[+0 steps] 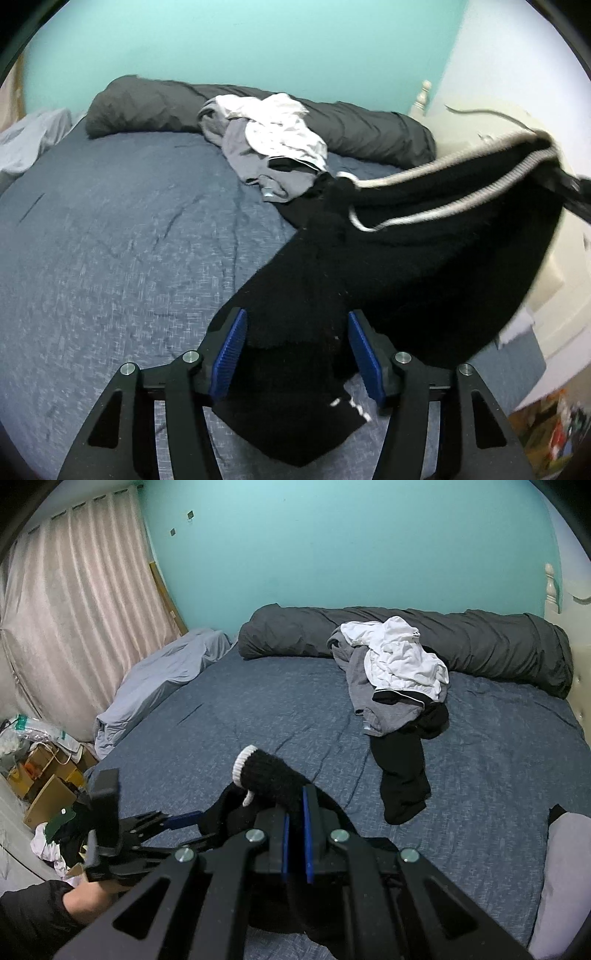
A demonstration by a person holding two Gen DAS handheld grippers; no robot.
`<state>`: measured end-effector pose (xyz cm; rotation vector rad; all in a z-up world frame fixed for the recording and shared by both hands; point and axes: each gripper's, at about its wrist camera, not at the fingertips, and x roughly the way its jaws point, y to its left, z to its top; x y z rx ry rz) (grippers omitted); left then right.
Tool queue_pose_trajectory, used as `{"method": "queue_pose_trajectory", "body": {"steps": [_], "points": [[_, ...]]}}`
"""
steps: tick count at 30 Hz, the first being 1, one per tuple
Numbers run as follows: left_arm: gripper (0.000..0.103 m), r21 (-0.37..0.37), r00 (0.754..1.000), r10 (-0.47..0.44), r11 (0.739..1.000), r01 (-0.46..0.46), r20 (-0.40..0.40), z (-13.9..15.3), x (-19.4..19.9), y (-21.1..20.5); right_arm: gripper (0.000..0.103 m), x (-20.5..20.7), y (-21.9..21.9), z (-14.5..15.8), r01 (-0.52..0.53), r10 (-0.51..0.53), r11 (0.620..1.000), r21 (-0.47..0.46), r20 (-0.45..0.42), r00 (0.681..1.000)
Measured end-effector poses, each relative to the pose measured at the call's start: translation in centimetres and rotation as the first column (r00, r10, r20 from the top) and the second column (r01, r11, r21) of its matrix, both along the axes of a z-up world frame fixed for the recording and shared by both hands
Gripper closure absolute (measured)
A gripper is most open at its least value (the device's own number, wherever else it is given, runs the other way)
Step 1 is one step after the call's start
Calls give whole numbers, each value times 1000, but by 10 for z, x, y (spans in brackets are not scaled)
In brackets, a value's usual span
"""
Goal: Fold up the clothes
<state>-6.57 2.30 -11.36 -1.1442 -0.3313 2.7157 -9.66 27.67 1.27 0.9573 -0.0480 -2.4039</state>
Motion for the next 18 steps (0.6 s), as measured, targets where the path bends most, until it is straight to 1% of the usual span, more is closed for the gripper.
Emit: {"method": "queue_pose_trajectory", "body": {"steps": [2,4,6,7,8,9,10,13,15,18], "points": [[43,0,1000,7,1000,-7,-4,-2,-3,-1,97,3,-1,0,-8,8,1000,-1,-3,1000],[43,-19,1000,-1,1000,1,-3,-4,-6,1,97,5,-2,0,-14,14,1000,-2,-6,1000],[45,-21,1000,-15,1000,15,5,-6,-9,2,97,6,-1,1,-16,16,1000,-3,-15,1000],[47,-28,1000,-27,999,27,5,-6,-9,3,97,7,0,1,-16,16,1000,-3,-21,1000],[52,-38,1000,-30,999,30,6,-7,-9,3,97,7,0,1,-17,17,1000,-4,-22,1000],[54,-50,1000,-30,998,30,7,-8,-9,3,97,6,0,1,-18,18,1000,-5,-24,1000],[55,-61,1000,-30,998,30,8,-10,-10,2,97,6,0,2,-19,19,1000,-6,-25,1000],[64,-80,1000,-7,997,8,15,-15,-10,-7,97,7,0,1,-18,18,1000,3,-26,999],[72,-80,1000,7,997,-6,16,-17,-9,-15,97,7,1,1,-17,18,1000,2,-26,1000],[73,-75,999,42,996,-40,26,-20,-7,-30,97,8,3,0,-16,15,1000,-1,-26,1000]]}}
